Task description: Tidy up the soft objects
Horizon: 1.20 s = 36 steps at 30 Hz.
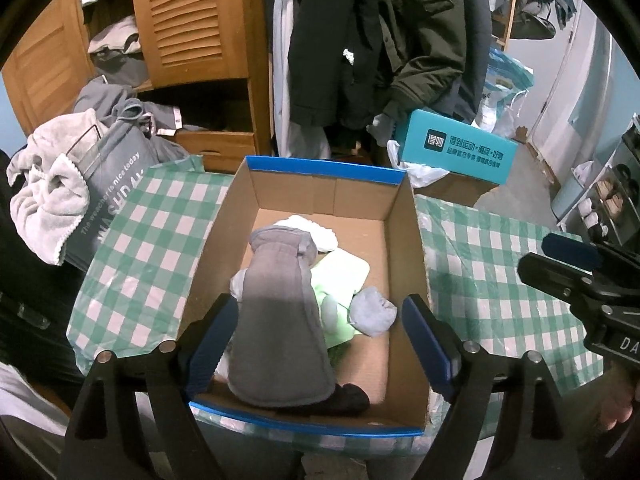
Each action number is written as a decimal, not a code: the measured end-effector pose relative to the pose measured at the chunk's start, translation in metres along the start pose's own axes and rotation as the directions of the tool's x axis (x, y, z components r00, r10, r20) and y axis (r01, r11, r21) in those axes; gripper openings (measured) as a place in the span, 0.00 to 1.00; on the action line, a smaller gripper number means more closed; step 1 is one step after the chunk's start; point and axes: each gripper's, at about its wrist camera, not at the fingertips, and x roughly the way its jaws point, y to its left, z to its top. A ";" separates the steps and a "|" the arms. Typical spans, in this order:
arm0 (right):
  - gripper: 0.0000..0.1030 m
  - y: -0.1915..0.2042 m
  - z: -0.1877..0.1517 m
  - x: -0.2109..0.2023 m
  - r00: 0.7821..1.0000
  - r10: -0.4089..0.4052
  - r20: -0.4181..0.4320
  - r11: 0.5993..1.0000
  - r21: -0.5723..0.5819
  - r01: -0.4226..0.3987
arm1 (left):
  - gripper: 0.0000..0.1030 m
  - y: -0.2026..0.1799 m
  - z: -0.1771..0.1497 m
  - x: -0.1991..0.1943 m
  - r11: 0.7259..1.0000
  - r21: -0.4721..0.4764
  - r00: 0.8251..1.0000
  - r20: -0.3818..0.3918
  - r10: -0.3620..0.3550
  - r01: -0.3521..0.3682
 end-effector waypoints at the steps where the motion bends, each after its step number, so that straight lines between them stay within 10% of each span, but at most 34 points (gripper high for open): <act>1: 0.56 -0.003 -0.001 -0.002 1.000 -0.004 0.003 1.000 0.006 0.004 | 0.83 0.000 0.000 0.000 1.000 0.000 1.000 0.001 0.001 -0.001; 36: 0.57 -0.047 -0.034 -0.024 0.997 -0.068 0.022 0.992 0.105 0.065 | 0.84 -0.047 -0.005 -0.013 0.995 0.086 0.999 0.014 -0.047 0.046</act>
